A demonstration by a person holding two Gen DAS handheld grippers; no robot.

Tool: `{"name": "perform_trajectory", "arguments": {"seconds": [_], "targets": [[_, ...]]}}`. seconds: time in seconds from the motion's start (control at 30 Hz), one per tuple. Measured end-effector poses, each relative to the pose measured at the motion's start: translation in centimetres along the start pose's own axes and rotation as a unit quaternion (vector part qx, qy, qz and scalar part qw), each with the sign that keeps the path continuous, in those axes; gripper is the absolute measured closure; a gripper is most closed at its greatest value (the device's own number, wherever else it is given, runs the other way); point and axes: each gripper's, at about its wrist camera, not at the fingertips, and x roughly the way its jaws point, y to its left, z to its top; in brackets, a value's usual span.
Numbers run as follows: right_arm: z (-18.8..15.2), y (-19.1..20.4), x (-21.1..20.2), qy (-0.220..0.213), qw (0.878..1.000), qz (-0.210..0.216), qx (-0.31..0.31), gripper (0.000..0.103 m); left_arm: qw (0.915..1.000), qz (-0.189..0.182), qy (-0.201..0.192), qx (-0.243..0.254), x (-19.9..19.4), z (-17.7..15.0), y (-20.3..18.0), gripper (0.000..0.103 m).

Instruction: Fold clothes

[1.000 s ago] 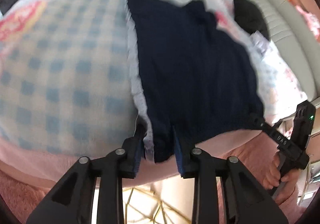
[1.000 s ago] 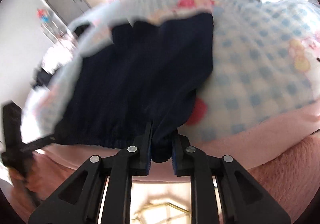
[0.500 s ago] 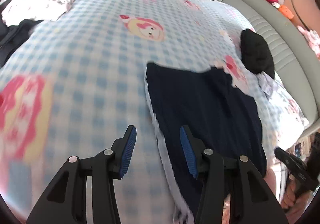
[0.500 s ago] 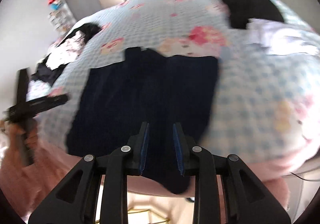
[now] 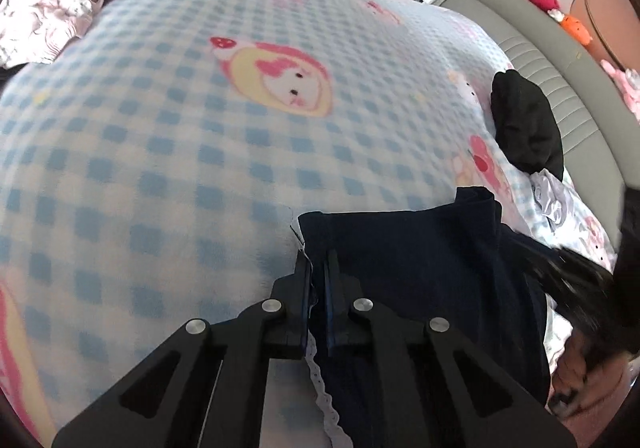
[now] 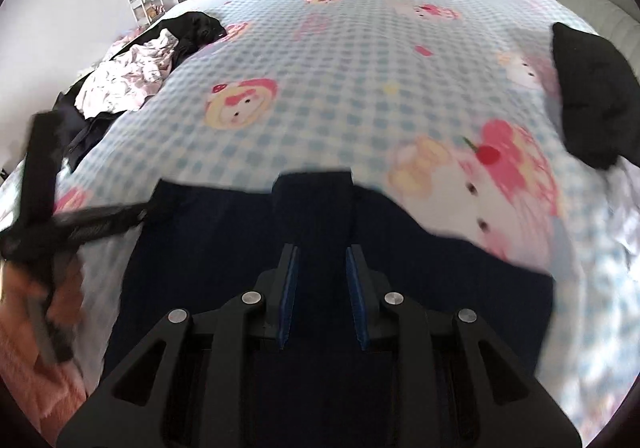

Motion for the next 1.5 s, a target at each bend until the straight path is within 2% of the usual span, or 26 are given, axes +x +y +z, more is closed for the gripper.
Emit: {"name": "perform_trajectory", "arguments": {"seconds": [0.07,0.23,0.47,0.53,0.57,0.63,0.67,0.7,0.83,0.93,1.03,1.07,1.17,1.23,1.27,1.37,1.43,1.5], "targets": [[0.8,-0.1,1.7,0.009,1.0,-0.007,0.005,0.078,0.9998,0.013,-0.011,-0.005,-0.8,-0.4,0.4,0.097],[1.1,-0.8,2.8,0.012,0.999,0.021,0.042,0.078,0.999,0.034,-0.014,-0.024,-2.6,-0.7,2.1,0.097],[2.1,0.2,3.5,0.009,1.0,0.012,0.015,0.078,0.9979,0.059,-0.011,-0.023,-3.4,-1.0,2.7,0.097],[2.7,0.7,3.9,0.01,1.0,0.021,0.004,0.076,0.9987,0.039,-0.002,-0.034,-2.7,-1.1,3.3,0.095],[3.0,1.0,4.5,0.017,1.0,0.024,-0.004,0.069,0.9986,0.027,-0.001,-0.044,-2.4,-1.2,3.6,0.092],[3.4,1.4,6.3,0.037,0.999,0.022,-0.015,0.067,0.9977,0.01,-0.007,-0.066,-1.8,-1.4,4.6,0.09],[3.5,1.5,7.1,0.048,0.998,0.025,-0.018,0.073,0.9973,0.004,-0.008,-0.072,-1.6,-1.4,4.9,0.09],[3.6,1.7,7.7,0.054,0.998,0.031,-0.022,0.096,0.9973,0.005,-0.007,-0.072,-1.5,-1.3,5.0,0.091],[4.1,2.2,6.9,0.018,0.999,0.021,-0.031,0.099,0.9973,0.005,-0.006,-0.073,-1.3,-0.9,5.4,0.093],[4.7,1.9,6.1,-0.009,1.0,0.019,-0.014,0.099,0.9973,0.006,-0.005,-0.073,-1.1,-0.6,5.7,0.093],[5.2,0.9,7.1,0.002,1.0,0.021,0.022,0.099,0.9973,0.006,-0.004,-0.073,-0.9,-0.3,6.0,0.092],[5.2,0.5,8.3,0.015,0.999,0.015,0.034,0.093,0.9973,0.006,-0.003,-0.073,-0.9,-0.2,6.1,0.09],[5.1,-0.5,10.0,0.04,0.996,0.031,0.07,0.09,0.9973,0.007,-0.002,-0.074,-0.7,0.1,6.4,0.087],[5.6,-0.7,8.4,0.017,0.995,0.046,0.085,0.086,0.9966,0.011,-0.024,-0.079,-2.7,0.0,6.2,0.072],[5.8,-0.6,6.8,-0.008,0.995,0.057,0.087,0.079,0.9962,0.015,-0.034,-0.079,-3.7,-0.1,5.9,0.061],[6.2,-0.1,2.8,-0.045,0.994,0.061,0.082,0.06,0.9969,0.012,-0.042,-0.066,-6.8,-1.5,4.0,0.06],[6.0,0.7,0.1,-0.057,0.994,0.052,0.074,0.06,0.9976,0.004,-0.037,-0.059,-7.9,-3.3,2.6,0.06],[4.6,1.8,-1.8,-0.044,0.995,0.055,0.064,0.06,0.9983,-0.006,-0.015,-0.055,-8.2,-5.7,0.9,0.061]]}}
